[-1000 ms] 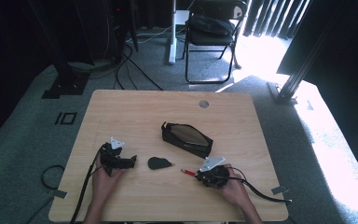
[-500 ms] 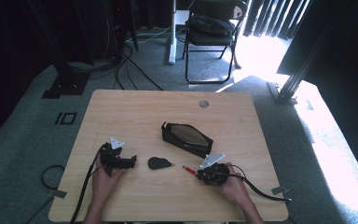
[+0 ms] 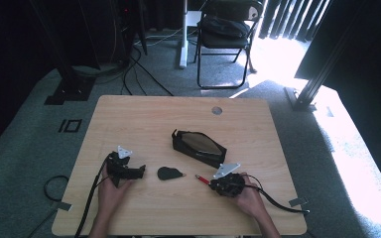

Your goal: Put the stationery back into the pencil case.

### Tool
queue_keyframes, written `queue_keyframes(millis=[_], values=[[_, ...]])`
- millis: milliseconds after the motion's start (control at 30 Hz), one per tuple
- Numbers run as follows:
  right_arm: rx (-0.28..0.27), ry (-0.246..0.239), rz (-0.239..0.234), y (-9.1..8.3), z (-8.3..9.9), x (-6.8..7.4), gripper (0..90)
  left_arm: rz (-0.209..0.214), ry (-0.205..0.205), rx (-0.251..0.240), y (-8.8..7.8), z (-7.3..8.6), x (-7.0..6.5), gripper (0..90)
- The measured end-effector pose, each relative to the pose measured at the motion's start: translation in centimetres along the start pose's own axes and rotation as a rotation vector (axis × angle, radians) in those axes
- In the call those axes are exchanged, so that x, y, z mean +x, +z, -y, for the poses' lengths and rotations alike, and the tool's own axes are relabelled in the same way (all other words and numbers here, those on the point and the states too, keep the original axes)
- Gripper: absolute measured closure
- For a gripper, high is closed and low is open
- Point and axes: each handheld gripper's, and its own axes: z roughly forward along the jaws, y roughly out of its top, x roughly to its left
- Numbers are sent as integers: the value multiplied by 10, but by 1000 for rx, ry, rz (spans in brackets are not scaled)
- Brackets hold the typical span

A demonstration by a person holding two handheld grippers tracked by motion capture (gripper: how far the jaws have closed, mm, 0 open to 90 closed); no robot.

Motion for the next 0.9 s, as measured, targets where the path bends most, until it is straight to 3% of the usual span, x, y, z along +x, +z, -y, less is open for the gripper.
queue_keyframes(millis=[900], values=[[-64,3,32,-23,-9,-5,793,0,0,0,0,0,0,19]])
